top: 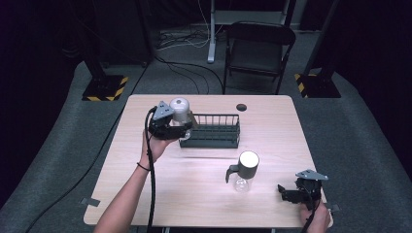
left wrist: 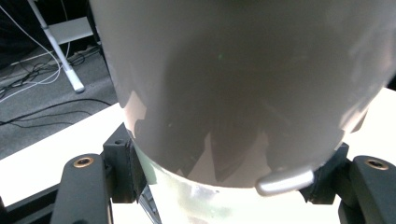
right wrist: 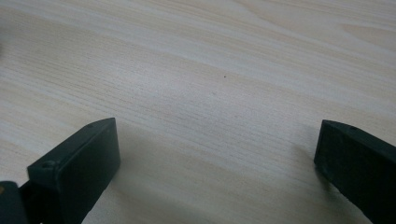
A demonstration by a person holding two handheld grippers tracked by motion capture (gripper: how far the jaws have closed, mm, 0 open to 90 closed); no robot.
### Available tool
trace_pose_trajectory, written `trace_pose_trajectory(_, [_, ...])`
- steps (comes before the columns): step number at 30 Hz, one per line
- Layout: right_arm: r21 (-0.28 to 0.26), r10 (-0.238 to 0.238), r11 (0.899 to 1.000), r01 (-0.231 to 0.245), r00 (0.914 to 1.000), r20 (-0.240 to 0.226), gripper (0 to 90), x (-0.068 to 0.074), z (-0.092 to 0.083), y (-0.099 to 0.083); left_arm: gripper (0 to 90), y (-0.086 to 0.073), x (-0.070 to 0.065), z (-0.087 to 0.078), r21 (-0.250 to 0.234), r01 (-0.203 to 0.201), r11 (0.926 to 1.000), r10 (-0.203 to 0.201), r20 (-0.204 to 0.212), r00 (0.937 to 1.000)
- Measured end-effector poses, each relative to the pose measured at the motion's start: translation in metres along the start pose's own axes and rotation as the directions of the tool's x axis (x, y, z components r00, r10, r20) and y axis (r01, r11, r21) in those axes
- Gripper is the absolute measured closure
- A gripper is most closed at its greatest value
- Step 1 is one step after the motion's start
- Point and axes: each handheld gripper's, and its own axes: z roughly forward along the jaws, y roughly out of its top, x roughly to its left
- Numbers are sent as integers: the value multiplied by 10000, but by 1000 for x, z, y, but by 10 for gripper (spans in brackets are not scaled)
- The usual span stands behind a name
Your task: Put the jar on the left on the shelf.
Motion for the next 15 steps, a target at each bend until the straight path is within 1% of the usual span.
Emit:
trace_pose_trajectory(4, [1, -6, 10000, 6, 10000, -10, 0, 0, 0, 0, 309, 4, 3, 4, -26, 17, 10000, -17, -23, 10000])
trace_pose_trajectory(15, [0, -9, 10000, 9, 10000, -7, 0, 0, 0, 0, 309, 11, 6, 14, -5, 24, 10000, -24, -16, 10000])
